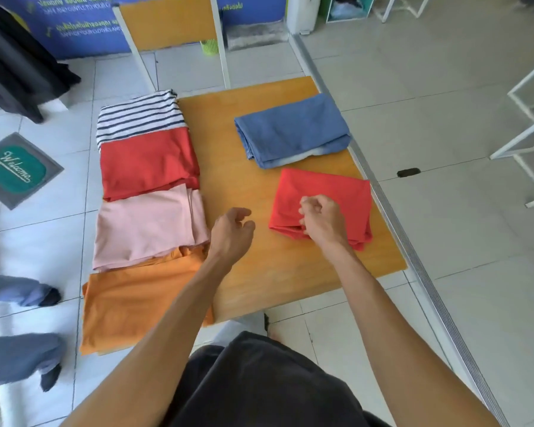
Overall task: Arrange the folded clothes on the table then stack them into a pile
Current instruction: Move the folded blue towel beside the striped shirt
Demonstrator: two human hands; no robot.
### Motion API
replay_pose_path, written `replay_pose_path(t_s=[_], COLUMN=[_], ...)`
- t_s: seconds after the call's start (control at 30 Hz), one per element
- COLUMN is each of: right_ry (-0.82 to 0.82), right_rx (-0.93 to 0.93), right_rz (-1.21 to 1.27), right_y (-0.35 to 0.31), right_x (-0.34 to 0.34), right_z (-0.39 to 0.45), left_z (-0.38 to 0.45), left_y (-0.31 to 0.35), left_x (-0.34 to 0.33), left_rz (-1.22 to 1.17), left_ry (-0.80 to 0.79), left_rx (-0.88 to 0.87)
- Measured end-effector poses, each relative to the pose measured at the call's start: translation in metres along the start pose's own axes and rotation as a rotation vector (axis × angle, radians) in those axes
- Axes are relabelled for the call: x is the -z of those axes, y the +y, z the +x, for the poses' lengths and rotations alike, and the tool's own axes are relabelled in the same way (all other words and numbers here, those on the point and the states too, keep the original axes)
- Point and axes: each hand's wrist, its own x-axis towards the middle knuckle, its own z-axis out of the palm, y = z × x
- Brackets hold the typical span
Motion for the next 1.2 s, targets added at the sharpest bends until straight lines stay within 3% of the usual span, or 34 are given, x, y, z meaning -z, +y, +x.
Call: replay_pose_path(t_s=[0.47, 0.73, 1.03, 1.2], right_ry=[0.15, 0.202, 0.087, -0.004], right_rx=[-0.073, 0.067, -0.139, -0.276], right_rz=[-0.076, -0.427, -0.635, -0.51], right_y=[-0.032, -0.041, -0.062, -0.06], right_x=[0.021, 0.014, 0.02, 0.028], right_z=[0.129, 0.18, 0.256, 0.293], left_z=[0.131, 0.181, 0.214, 0.226], left_y=[0.02, 0.047, 0.052, 0.056], left_x=[0.014, 0.017, -0.008, -0.015], left_rz=[-0.239, -0.641, -0.524, -0.489], left_ry=[-0.079, -0.218, -0.039, -0.068], left_rx=[0.197, 0.456, 0.446, 0.454])
